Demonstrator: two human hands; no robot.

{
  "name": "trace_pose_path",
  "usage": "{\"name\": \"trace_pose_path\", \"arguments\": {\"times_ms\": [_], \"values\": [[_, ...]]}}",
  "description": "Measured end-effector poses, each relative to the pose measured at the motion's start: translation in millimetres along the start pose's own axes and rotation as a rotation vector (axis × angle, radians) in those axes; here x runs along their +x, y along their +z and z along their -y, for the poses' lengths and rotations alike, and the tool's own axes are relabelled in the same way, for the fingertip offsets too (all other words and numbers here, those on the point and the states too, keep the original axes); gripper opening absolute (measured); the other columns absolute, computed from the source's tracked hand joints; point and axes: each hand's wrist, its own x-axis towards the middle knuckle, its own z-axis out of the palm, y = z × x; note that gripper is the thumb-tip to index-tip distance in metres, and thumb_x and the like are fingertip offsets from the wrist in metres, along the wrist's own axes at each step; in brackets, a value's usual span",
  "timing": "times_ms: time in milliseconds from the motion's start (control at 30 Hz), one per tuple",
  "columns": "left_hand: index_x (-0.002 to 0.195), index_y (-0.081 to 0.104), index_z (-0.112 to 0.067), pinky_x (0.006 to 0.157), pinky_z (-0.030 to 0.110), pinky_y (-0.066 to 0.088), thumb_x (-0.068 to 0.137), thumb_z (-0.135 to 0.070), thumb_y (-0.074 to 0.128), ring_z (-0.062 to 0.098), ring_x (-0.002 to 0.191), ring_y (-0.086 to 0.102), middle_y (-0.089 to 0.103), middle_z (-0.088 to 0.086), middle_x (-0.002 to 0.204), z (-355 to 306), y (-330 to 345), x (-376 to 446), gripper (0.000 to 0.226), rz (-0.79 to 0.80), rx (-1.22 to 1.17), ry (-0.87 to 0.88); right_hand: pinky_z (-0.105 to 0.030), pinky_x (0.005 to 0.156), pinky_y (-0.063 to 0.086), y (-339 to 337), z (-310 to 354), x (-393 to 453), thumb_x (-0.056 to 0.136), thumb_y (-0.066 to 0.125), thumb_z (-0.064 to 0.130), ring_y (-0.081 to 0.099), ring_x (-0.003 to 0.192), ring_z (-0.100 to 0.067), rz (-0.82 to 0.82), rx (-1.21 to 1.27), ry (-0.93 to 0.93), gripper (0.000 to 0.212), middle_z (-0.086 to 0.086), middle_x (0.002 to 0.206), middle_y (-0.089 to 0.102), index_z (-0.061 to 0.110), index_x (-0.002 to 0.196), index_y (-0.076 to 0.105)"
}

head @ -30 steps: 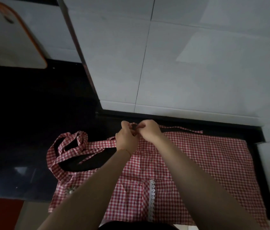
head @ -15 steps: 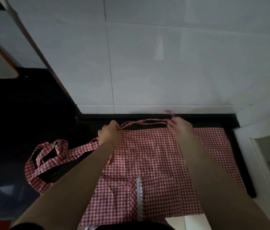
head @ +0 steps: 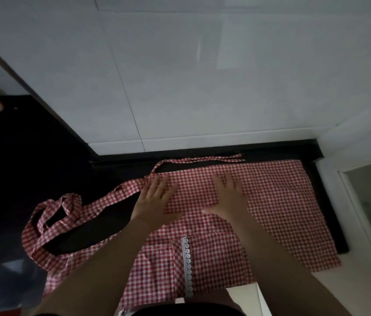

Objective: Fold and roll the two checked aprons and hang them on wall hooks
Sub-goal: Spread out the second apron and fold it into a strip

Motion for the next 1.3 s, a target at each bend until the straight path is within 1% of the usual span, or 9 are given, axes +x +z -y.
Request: {"name": "trace_pose_path", "arguments": {"times_ms": [167, 367, 467, 567, 767, 933, 1100, 1233, 1300], "values": [[0.152, -0.015, -0.034, 0.118, 0.04, -0.012, 0.085, -0.078, 0.004, 0.022, 0.147, -0.022, -0.024, 0.001, 0.159, 12.8, 4.6, 1.6, 0.083, -0.039, -0.001, -0.013, -0.068, 0.113, 0.011, 0.2, -53.5, -8.3, 0.06, 0.075, 0.073, -0.011, 0.147, -0.044, -0.005, 0.117, 0.238, 0.131, -0.005, 0.163, -0.017, 0.039, 0.152, -0.012], [0.148, 0.028, -0.017, 0.118, 0.048, 0.021, 0.098, -0.036, 0.039, 0.028, 0.147, 0.017, 0.022, 0.01, 0.158, -20.9, -25.6, 18.4, 0.055, -0.118, -0.094, -0.168, -0.058, 0.117, 0.02, 2.8, -92.7, -12.5, 0.072, 0.064, 0.072, 0.018, 0.145, -0.04, 0.015, 0.2, 0.459, 0.115, -0.016, 0.162, 0.006, 0.026, 0.156, 0.0], [0.146, 0.032, -0.012, 0.116, 0.043, 0.027, 0.094, -0.016, 0.043, 0.025, 0.146, 0.02, 0.028, 0.008, 0.155, -37.7, -45.3, 35.8, 0.053, -0.134, -0.192, -0.159, -0.048, 0.112, 0.033, -18.5, -85.4, -6.5, 0.086, 0.061, 0.048, 0.042, 0.132, -0.031, -0.205, 0.171, 0.358, 0.071, -0.015, 0.148, 0.04, 0.013, 0.144, 0.039], [0.142, 0.038, -0.014, 0.102, 0.043, 0.041, 0.093, -0.007, 0.042, 0.025, 0.135, 0.037, 0.041, 0.007, 0.144, -45.7, -58.0, 57.0, 0.049, -0.12, -0.314, -0.207, -0.04, 0.105, 0.039, -43.8, -83.8, 6.2, 0.095, 0.054, 0.018, 0.052, 0.12, -0.029, -0.443, 0.124, 0.186, 0.035, -0.015, 0.133, 0.054, 0.007, 0.128, 0.055], [0.143, 0.04, -0.013, 0.098, 0.047, 0.043, 0.096, -0.017, 0.049, 0.028, 0.136, 0.032, 0.038, 0.01, 0.145, -63.4, -60.9, 88.3, 0.048, -0.056, -0.382, -0.392, -0.04, 0.102, 0.042, -67.5, -101.7, 46.0, 0.099, 0.047, 0.018, 0.052, 0.119, -0.029, -0.315, 0.128, -0.086, 0.042, -0.015, 0.135, 0.051, 0.008, 0.14, 0.045], [0.124, 0.058, -0.008, 0.094, 0.048, 0.047, 0.091, -0.019, 0.057, 0.03, 0.131, 0.036, 0.045, 0.013, 0.132, -78.2, -61.0, 102.9, 0.035, -0.1, -0.313, -0.477, -0.037, 0.08, 0.051, -77.6, -116.5, 66.4, 0.098, 0.05, 0.03, 0.056, 0.096, -0.024, -0.213, -0.002, -0.16, 0.037, -0.012, 0.126, 0.049, 0.012, 0.13, 0.047], [0.092, 0.055, -0.018, 0.076, 0.037, 0.05, 0.085, -0.025, 0.06, 0.028, 0.098, 0.059, 0.062, 0.008, 0.109, -91.0, -69.3, 101.1, 0.011, -0.071, -0.383, -0.486, -0.029, 0.069, 0.04, -91.9, -125.5, 76.7, 0.099, 0.048, 0.018, 0.058, 0.095, -0.029, -0.155, -0.049, -0.232, 0.019, -0.018, 0.14, 0.041, 0.006, 0.11, 0.057], [0.134, 0.043, -0.015, 0.079, 0.039, 0.05, 0.091, -0.023, 0.052, 0.032, 0.103, 0.06, 0.062, 0.013, 0.116, -82.7, -64.9, 92.5, 0.045, 0.01, -0.367, -0.535, -0.03, 0.07, 0.042, -95.4, -142.1, 74.2, 0.095, 0.052, 0.017, 0.06, 0.093, -0.027, -0.137, 0.021, -0.26, 0.022, -0.013, 0.115, 0.056, 0.006, 0.114, 0.052], [0.133, 0.045, -0.013, 0.086, 0.042, 0.051, 0.092, -0.024, 0.05, 0.032, 0.109, 0.058, 0.061, 0.013, 0.121, -73.6, -64.6, 84.3, 0.042, 0.058, -0.308, -0.606, -0.035, 0.08, 0.049, -100.4, -149.0, 71.7, 0.097, 0.05, 0.019, 0.06, 0.093, -0.024, -0.076, 0.015, -0.175, 0.026, -0.011, 0.11, 0.061, 0.008, 0.121, 0.05]]}}
